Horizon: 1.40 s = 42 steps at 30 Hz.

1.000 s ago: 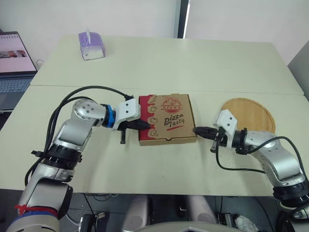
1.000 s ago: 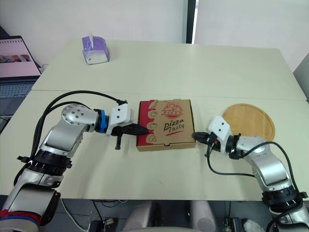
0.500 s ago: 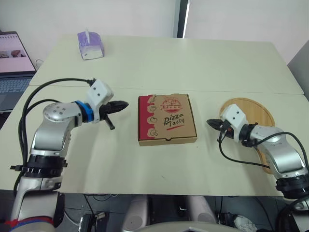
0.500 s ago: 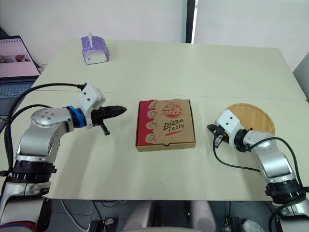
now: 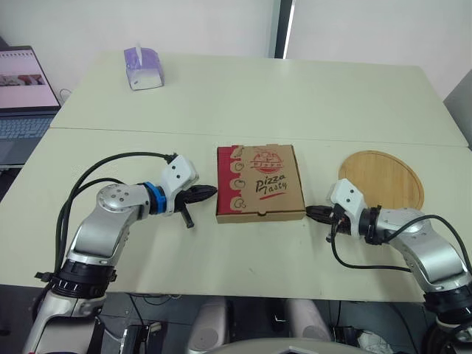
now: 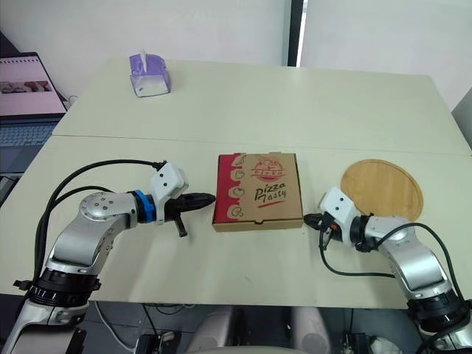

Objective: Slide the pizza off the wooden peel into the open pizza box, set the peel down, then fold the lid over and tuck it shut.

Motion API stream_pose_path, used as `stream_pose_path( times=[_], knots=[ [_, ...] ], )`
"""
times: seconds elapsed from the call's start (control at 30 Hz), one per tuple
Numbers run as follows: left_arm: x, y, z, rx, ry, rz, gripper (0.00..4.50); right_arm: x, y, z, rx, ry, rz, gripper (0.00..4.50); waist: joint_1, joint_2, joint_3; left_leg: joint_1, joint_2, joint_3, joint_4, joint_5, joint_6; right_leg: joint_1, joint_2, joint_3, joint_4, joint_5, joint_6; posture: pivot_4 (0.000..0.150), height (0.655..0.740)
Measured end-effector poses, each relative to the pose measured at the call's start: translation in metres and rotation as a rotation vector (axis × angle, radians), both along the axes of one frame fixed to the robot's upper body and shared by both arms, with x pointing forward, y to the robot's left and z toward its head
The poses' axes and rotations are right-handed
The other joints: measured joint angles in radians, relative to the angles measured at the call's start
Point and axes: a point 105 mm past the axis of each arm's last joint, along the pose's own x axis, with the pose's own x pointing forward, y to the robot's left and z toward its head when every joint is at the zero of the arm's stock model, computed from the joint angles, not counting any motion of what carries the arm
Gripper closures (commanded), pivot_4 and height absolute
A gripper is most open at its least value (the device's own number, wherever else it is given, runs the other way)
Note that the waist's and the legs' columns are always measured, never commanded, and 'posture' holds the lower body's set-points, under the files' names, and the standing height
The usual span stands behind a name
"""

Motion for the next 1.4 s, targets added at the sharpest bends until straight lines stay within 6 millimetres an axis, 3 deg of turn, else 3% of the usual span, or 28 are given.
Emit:
stream_pose_path(
  times=[0.53, 0.67, 0.8, 1.0, 1.1, 1.2, 1.27, 1.4],
  knots=[
    [-0.001, -0.001, -0.004, 0.041, 0.001, -0.022, 4.50, -0.013, 0.002, -0.001, -0.011, 0.040, 0.037, 4.48, -0.002, 0.000, 0.000, 0.000, 0.000, 0.000, 0.000, 0.000, 0.000, 0.000, 0.000, 0.000, 0.000, 0.000, 0.000, 0.150, 0.7400],
    [-0.010, 0.007, -0.017, 0.045, 0.040, -0.017, 4.50, -0.006, -0.015, -0.003, -0.096, -0.031, 0.037, 4.32, -0.005, 0.000, 0.000, 0.000, 0.000, 0.000, 0.000, 0.000, 0.000, 0.000, 0.000, 0.000, 0.000, 0.000, 0.000, 0.150, 0.7400],
    [-0.009, 0.040, -0.004, -0.003, -0.018, 0.083, 3.68, 0.006, -0.044, 0.016, -0.093, -0.126, -0.003, 3.34, -0.005, 0.000, 0.000, 0.001, 0.001, 0.000, 0.000, 0.000, 0.000, 0.000, 0.000, 0.000, 0.000, 0.000, 0.000, 0.150, 0.7400],
    [-0.014, 0.089, 0.039, -0.143, -0.150, 0.200, 1.72, 0.010, -0.062, 0.076, 0.036, -0.247, -0.003, 1.07, -0.005, 0.000, 0.000, 0.001, 0.001, 0.000, 0.000, -0.001, 0.002, 0.001, 0.000, -0.001, -0.001, 0.000, 0.000, 0.150, 0.7400],
    [-0.018, 0.101, 0.048, -0.159, -0.174, 0.231, 0.86, 0.010, -0.068, 0.086, 0.048, -0.267, -0.019, 0.14, -0.005, 0.000, 0.000, 0.001, 0.001, 0.000, -0.001, -0.001, 0.002, 0.001, 0.000, -0.001, -0.002, 0.000, 0.000, 0.150, 0.7400],
    [-0.024, 0.119, 0.044, -0.158, -0.167, 0.297, 0.02, 0.013, -0.101, 0.088, 0.011, -0.277, -0.125, 0.00, -0.001, 0.000, 0.000, 0.001, 0.001, 0.000, -0.001, -0.002, 0.003, 0.002, 0.000, -0.001, -0.004, 0.000, 0.000, 0.150, 0.7400],
    [-0.026, 0.131, 0.039, -0.167, -0.154, 0.357, 0.02, 0.012, -0.126, 0.087, -0.001, -0.273, -0.206, 0.00, 0.002, 0.000, 0.000, 0.001, 0.001, 0.000, -0.001, -0.002, 0.003, 0.002, 0.000, -0.001, -0.005, 0.000, 0.000, 0.150, 0.7400],
    [-0.023, 0.145, 0.038, -0.168, -0.176, 0.439, 0.02, 0.011, -0.140, 0.090, 0.016, -0.283, -0.259, 0.00, 0.001, 0.001, 0.000, 0.001, 0.001, 0.000, -0.001, -0.002, 0.003, 0.002, 0.000, -0.001, -0.005, 0.000, 0.000, 0.150, 0.7400]
  ],
)
